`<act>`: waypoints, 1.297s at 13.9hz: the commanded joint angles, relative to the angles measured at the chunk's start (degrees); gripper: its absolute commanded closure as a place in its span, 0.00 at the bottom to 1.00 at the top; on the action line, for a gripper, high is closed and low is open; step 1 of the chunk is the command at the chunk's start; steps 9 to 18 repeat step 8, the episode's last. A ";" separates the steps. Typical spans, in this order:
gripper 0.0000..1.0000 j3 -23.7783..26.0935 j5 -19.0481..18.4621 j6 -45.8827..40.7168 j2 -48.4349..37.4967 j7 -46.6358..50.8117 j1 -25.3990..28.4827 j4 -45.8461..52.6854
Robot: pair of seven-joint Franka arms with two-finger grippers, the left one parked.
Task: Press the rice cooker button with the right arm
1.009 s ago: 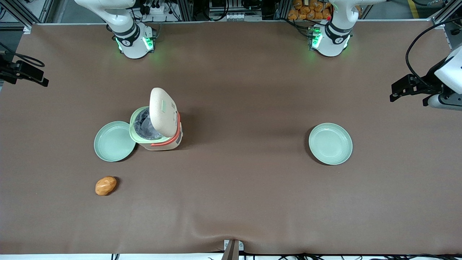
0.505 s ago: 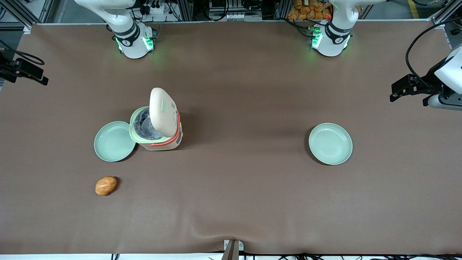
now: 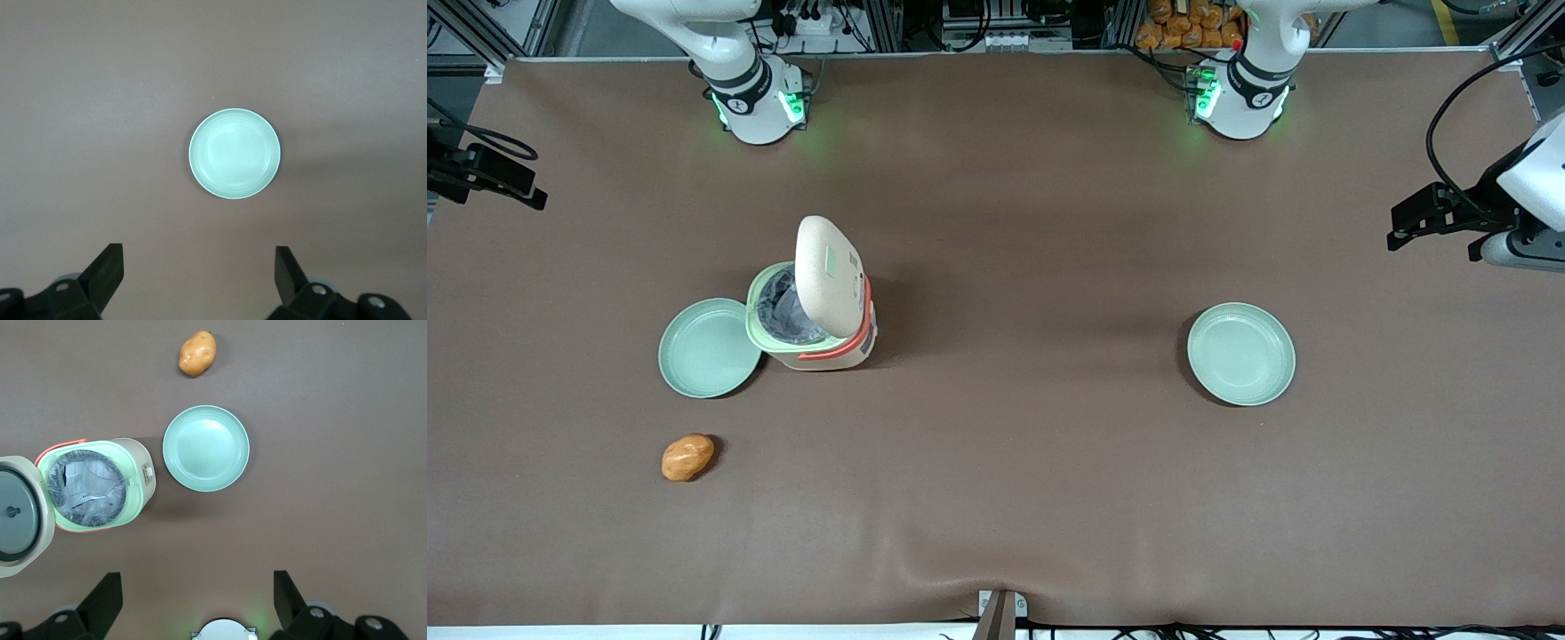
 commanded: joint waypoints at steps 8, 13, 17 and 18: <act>0.00 0.98 -1.37 -6.16 -2.14 0.24 -0.74 0.20; 0.00 0.98 -1.37 -6.16 -2.14 0.24 -0.74 0.20; 0.00 0.98 -1.37 -6.16 -2.14 0.24 -0.74 0.20; 0.00 0.98 -1.37 -6.16 -2.14 0.24 -0.74 0.20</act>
